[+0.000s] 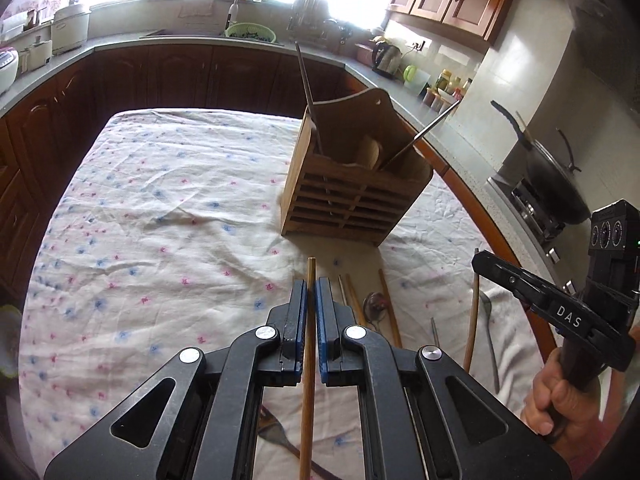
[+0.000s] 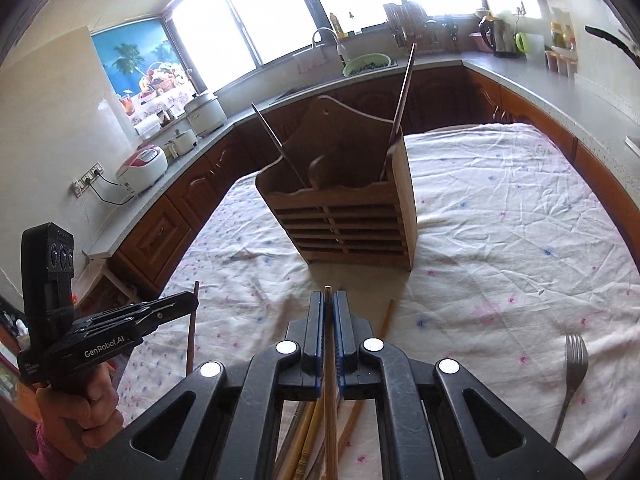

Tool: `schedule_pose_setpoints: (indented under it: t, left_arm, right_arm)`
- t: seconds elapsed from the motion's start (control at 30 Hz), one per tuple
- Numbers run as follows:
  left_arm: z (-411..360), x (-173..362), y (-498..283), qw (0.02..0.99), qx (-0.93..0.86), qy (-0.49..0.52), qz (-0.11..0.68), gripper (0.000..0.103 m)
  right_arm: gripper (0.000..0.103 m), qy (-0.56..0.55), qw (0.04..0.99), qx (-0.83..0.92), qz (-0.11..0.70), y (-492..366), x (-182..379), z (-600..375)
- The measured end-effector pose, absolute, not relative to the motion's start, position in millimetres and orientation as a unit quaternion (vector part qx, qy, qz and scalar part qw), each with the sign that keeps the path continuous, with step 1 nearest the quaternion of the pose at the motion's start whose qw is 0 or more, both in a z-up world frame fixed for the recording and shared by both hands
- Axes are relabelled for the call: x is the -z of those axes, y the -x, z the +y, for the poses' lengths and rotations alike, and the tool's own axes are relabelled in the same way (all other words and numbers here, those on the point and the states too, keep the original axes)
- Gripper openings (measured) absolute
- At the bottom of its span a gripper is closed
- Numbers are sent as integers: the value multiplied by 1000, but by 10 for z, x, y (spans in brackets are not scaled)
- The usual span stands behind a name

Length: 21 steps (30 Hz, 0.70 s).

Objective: Organize utensils
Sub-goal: 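Lift both wooden chopsticks toward the wooden holder with both tools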

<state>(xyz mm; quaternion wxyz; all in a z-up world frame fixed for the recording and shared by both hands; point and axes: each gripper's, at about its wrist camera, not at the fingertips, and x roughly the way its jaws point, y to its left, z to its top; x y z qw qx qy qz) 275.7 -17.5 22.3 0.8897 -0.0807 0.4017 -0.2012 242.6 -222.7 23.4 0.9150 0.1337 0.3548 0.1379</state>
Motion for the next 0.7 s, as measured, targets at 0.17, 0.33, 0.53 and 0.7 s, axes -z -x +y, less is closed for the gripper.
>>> schedule_pose_setpoints:
  t: [0.17,0.33,0.53,0.7]
  left_arm:
    - [17,-482,-2638,904,196,107,364,4]
    - [132,-721,-2526,919,188,120,326,4]
    - [217,-932,-2430,929,187,130,291,3]
    - [266,-1041,-2411,934,186,138,273,3]
  right_arm:
    - [5,-133,931,-135,312,-2285,-508,-2255]
    - [5,-130,942,-129,281,-2198,-727,-2307]
    - [5,-129,951,-129,250,-2096,-937,-2363]
    - [4,-125,957,-127,229,-2076,-1044,-2377]
